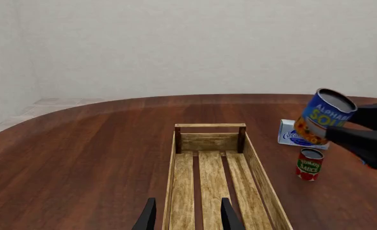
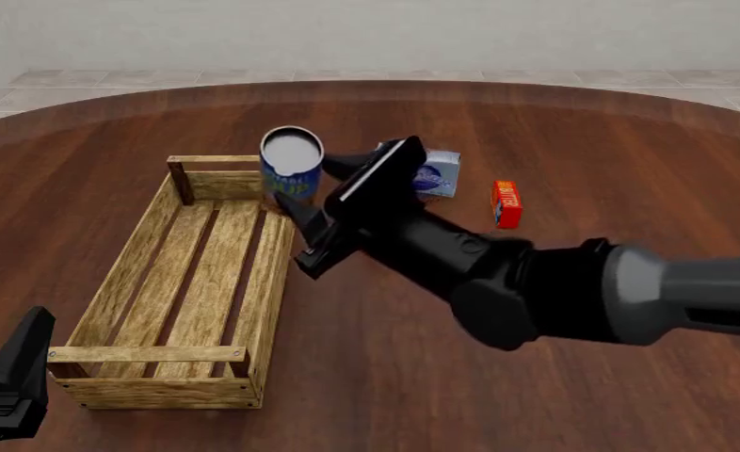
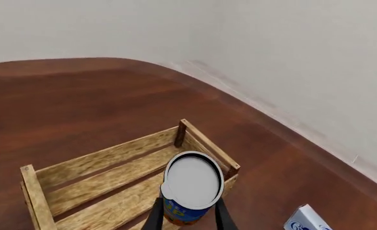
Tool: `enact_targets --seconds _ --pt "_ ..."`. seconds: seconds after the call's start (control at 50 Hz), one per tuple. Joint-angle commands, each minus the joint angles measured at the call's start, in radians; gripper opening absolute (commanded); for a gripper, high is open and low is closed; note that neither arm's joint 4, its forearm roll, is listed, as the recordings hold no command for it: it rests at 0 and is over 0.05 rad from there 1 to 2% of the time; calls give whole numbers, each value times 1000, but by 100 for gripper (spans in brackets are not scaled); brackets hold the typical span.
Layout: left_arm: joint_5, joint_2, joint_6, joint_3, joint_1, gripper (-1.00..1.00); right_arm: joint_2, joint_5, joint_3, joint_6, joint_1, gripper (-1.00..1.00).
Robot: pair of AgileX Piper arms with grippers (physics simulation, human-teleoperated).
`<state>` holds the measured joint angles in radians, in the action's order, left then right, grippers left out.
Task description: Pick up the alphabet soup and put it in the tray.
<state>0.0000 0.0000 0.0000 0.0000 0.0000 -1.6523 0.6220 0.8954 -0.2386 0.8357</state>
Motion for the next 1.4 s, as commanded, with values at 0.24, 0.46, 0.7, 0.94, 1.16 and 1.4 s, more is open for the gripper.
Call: enact_targets --seconds 0.24,0.46,0.7,0.94,1.16,1.4 --pt "0 0 0 0 0 100 -11 -19 56 -1 62 -100" --pt "0 0 0 0 0 100 -17 -35 90 -19 86 -100" --pt "0 0 0 0 0 100 -119 -62 171 -15 75 -100" --pt "0 0 0 0 0 100 -190 -65 222 -30 76 -100" --pt "0 0 0 0 0 100 -209 -95 270 -40 101 -100" --pt "0 0 0 0 0 100 -251 -107 307 -44 110 -100"
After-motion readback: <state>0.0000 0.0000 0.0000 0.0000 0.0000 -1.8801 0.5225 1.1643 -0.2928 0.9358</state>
